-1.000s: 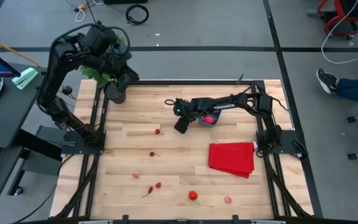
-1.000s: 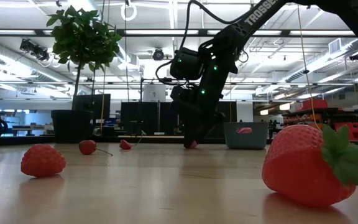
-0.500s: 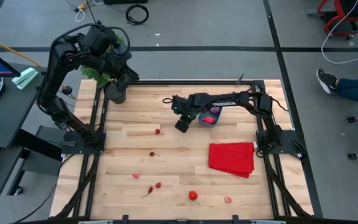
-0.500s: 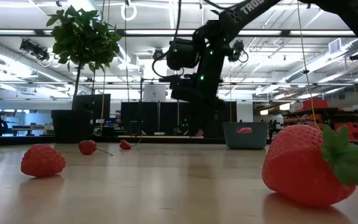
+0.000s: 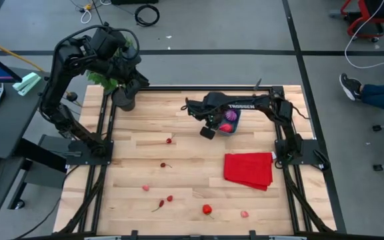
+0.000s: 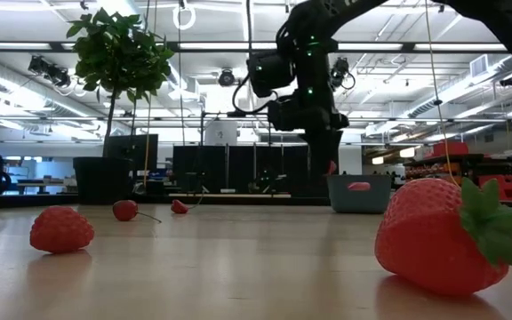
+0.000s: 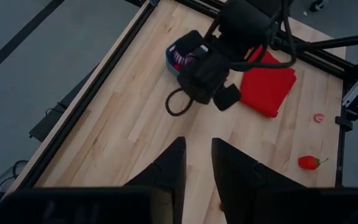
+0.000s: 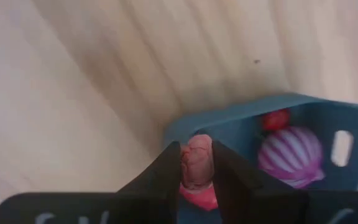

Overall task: Pick and placing Produce into tupperware
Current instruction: Put the peach into the bin

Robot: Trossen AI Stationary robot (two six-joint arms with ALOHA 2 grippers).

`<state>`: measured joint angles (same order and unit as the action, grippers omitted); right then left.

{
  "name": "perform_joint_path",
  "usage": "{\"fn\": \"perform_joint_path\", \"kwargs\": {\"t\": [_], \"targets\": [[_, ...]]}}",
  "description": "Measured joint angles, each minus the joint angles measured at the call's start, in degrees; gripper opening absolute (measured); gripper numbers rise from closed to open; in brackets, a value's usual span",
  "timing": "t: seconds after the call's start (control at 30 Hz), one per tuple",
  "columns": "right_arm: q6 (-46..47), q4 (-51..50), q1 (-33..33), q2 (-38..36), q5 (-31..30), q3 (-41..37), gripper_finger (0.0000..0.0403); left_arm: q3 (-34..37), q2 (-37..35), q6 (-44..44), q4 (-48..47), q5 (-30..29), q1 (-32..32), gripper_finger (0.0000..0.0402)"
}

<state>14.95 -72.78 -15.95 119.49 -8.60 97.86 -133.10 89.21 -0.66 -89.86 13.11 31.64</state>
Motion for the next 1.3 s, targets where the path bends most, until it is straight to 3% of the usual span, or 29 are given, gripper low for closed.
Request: {"fn": "perform_joint_path", "kwargs": {"t": [0.27,0.6,0.9,1.3], "targets": [[2.00,-1.54,-2.18,-3.42,-1.59,-0.02,0.0082,0.00,0.00,0.48,-0.01,0.00,0.00,0.0087],[3.51,-2.85,-4.56,-4.86,3.10,-0.16,0.0101,0.00,0.00,0.45,0.02,0.00,0.01,0.0084],[5.05,-2.62,-4.56,-4.84,4.44,-5.70,0.0107,0.00,0.00,0.26,0.00,0.00,0.00,0.0089],[1.95,5.80,-5.50,-4.84,5.66,-9.55,0.0119,0.00,0.00,-0.12,0.00,0.02,0.00,0.0087]]}}
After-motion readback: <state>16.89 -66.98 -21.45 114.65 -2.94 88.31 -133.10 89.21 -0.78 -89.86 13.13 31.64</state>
